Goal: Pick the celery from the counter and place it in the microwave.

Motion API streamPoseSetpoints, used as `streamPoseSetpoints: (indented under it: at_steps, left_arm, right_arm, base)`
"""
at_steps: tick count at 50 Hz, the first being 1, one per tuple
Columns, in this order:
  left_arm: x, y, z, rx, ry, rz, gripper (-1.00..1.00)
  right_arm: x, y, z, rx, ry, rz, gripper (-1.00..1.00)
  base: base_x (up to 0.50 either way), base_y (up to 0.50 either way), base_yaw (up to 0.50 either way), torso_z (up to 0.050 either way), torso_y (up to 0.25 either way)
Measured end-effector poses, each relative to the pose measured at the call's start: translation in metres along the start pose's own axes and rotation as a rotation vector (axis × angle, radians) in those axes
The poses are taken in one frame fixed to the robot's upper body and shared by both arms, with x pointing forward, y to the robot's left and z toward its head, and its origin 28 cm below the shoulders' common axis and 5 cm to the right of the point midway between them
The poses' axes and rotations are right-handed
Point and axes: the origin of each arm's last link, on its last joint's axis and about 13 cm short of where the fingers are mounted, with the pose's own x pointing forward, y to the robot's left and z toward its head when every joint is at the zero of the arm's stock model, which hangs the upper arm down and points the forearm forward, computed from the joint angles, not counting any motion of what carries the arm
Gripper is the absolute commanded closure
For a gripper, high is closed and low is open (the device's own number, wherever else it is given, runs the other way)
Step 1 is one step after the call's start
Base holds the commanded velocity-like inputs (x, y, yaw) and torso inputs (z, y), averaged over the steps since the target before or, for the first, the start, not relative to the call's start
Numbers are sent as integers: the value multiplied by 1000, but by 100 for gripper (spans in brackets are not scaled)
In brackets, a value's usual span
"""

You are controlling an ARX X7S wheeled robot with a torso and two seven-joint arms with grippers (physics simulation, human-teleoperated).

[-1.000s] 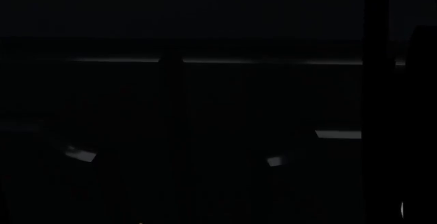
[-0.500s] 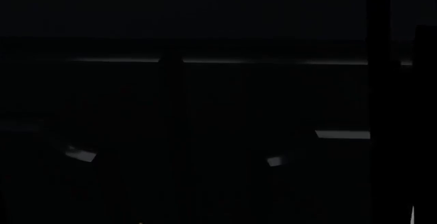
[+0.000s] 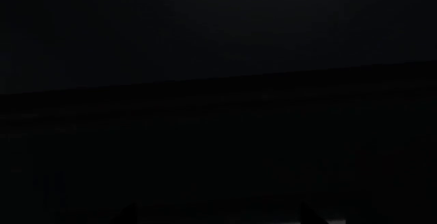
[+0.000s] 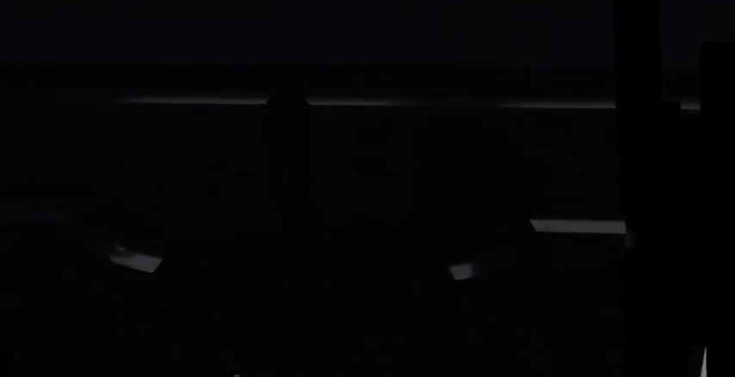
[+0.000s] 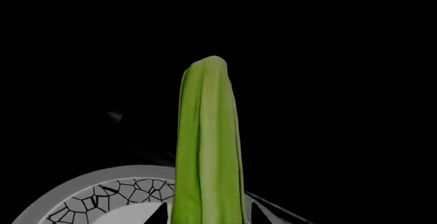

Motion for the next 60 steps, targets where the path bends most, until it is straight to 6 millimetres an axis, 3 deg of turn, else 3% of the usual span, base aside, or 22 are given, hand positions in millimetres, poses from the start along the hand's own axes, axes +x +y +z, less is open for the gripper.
streamPoseSetpoints:
  at_steps: [37,56,57,60]
  left_arm:
    - [0,0,-1,9,-4,4,-100]
    - [-1,0,-3,1,-42,-1,-100]
    - [-1,0,-3,0,-42,-1,-100]
    - [-1,0,-3,-3,-41,1,-100]
  right_arm:
    - [-6,5,-3,-4,77,84,100]
    - [-7,3,-3,-19,82,61,100]
    - [-7,2,-3,-19,81,60,-100]
    - [-8,2,-2,-23,80,53,-100]
  base:
    - [0,0,0,0,1]
    - [8,0,-3,0,-90]
    - [12,0,-5,0,0]
    - [7,0,-5,0,-7]
